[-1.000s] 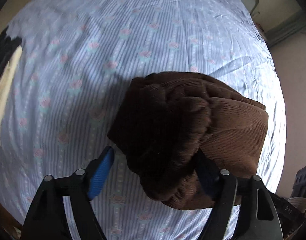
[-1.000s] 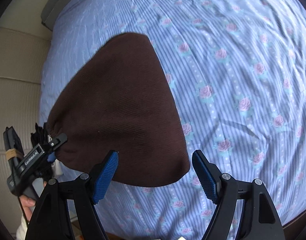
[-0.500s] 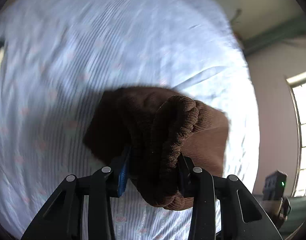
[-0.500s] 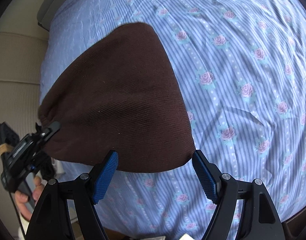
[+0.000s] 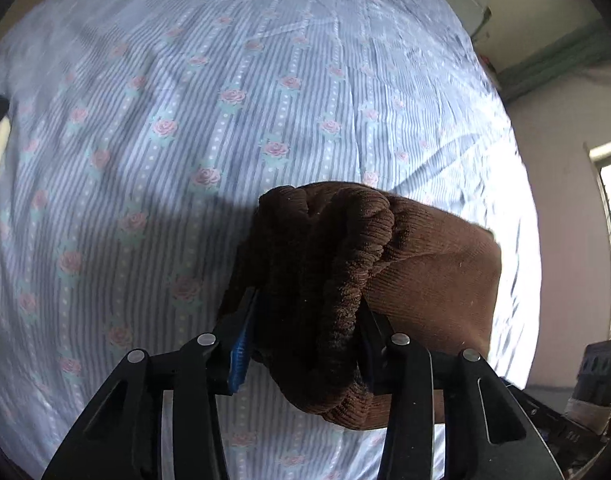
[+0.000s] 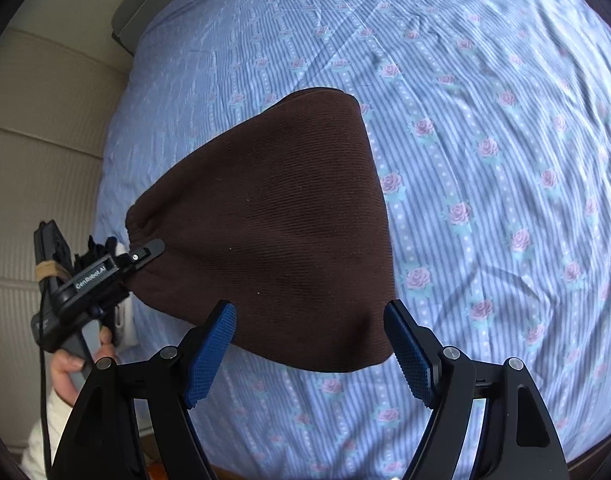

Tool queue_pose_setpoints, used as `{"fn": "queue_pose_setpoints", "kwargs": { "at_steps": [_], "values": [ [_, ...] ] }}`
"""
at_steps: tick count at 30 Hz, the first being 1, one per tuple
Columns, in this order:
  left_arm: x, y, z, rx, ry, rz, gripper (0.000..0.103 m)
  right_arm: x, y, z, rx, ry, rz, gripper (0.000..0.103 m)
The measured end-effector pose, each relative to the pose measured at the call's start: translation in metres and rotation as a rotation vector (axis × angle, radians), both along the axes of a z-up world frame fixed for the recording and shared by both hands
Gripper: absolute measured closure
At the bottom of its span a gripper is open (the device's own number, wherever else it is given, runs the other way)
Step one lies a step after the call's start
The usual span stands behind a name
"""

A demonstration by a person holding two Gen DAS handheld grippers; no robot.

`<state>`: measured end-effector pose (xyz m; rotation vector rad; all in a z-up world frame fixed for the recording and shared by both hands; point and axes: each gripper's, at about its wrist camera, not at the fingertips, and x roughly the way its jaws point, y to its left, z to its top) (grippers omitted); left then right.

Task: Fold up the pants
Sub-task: 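Grasp the brown pants bundle with the left gripper while the right gripper grips its other end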

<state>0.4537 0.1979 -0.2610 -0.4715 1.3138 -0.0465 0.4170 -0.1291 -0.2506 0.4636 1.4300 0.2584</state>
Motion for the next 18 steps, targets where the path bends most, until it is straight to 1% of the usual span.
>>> {"fn": "queue_pose_setpoints", "kwargs": {
  "at_steps": [1, 4, 6, 7, 9, 13, 14, 16, 18],
  "values": [
    [0.001, -0.003, 0.001, 0.014, 0.0, -0.01, 0.06, -0.005, -0.004, 0.001, -0.01, 0.008, -0.005, 0.026],
    [0.009, -0.019, 0.003, 0.092, 0.014, -0.047, 0.06, -0.027, -0.015, 0.002, -0.032, 0.032, -0.022, 0.026],
    [0.012, -0.033, 0.005, 0.156, 0.004, -0.088, 0.06, -0.044, -0.013, -0.007, -0.028, 0.068, 0.001, 0.026],
    [0.014, -0.038, 0.007, 0.169, 0.003, -0.096, 0.06, -0.048, -0.009, -0.013, -0.032, 0.079, 0.016, 0.026],
    [0.017, -0.033, 0.007, 0.165, 0.01, -0.088, 0.06, -0.051, -0.002, -0.024, -0.04, 0.087, 0.02, 0.026],
    [0.02, -0.017, 0.004, 0.097, 0.035, -0.036, 0.06, -0.037, 0.006, -0.042, -0.042, 0.06, 0.012, 0.026],
    [0.02, -0.014, 0.003, 0.083, 0.038, -0.026, 0.06, -0.032, 0.009, -0.047, -0.066, 0.055, 0.018, 0.026],
    [0.02, -0.01, 0.002, 0.068, 0.043, -0.016, 0.06, -0.023, 0.014, -0.058, -0.146, 0.054, 0.049, 0.026],
    [0.018, -0.008, 0.002, 0.064, 0.045, -0.016, 0.06, -0.02, 0.013, -0.061, -0.185, 0.066, 0.06, 0.026]
  ]
}}
